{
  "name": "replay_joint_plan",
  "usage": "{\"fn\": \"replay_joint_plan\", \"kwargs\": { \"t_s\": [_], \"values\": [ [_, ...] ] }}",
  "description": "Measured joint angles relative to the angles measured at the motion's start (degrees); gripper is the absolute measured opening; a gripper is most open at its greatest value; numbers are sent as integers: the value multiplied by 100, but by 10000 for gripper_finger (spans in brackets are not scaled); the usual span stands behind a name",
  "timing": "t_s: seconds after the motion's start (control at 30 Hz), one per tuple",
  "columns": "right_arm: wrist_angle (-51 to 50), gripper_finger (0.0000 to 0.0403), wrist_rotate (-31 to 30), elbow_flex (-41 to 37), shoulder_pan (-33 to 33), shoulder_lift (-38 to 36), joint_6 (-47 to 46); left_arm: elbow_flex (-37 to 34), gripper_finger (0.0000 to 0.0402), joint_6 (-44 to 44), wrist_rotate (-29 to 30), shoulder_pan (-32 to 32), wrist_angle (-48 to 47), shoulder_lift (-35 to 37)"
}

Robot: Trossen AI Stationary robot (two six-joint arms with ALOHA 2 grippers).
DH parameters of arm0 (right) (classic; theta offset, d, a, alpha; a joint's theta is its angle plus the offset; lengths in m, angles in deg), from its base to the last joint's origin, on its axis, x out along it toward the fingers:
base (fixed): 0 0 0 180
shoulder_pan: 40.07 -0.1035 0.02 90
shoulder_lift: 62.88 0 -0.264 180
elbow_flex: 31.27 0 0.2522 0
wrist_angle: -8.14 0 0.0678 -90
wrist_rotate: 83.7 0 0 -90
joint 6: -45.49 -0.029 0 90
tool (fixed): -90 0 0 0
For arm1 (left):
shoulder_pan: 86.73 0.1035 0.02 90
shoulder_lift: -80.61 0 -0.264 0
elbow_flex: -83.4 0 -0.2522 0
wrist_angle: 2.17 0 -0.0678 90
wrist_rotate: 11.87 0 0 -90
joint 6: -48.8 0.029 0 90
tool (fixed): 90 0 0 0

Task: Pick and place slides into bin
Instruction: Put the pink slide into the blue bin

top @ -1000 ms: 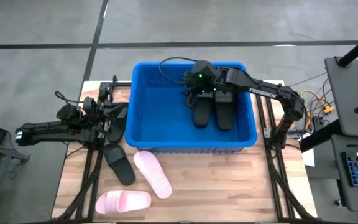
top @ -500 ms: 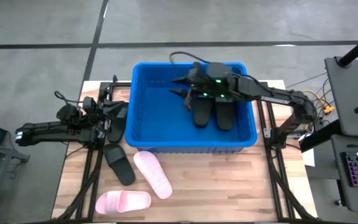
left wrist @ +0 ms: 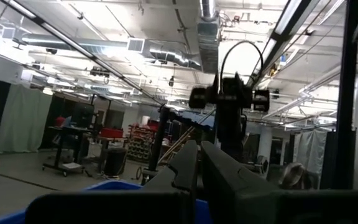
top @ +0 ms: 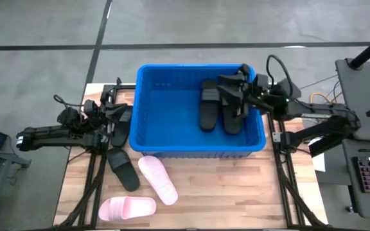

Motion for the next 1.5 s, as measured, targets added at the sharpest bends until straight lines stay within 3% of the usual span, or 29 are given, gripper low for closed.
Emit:
{"fn": "replay_joint_plan", "kwargs": {
  "t_s": [0.17, 0.3, 0.53, 0.73, 1.1, 1.5],
  "values": [
    [-37, 176, -594, -1049, 0, -947, -209, -2, 6, 4, 27, 0, -4, 9],
    [-44, 176, -622, -1583, -2, -1783, -301, -2, 6, -9, 27, 0, -5, 40],
    [-1819, 176, -583, -1777, -205, -2888, -624, -4, 6, -12, 25, 0, -7, 48],
    [-1040, 176, -720, -2238, -409, -3478, 19, -16, 6, 46, 25, 0, -23, 51],
    [371, 176, -934, -3661, -410, -4109, -268, -96, 6, 111, 25, 0, -36, 45],
    [504, 176, -1334, -4310, -409, -4510, -900, -96, 6, 103, 25, 0, -13, 51]
  ]
}}
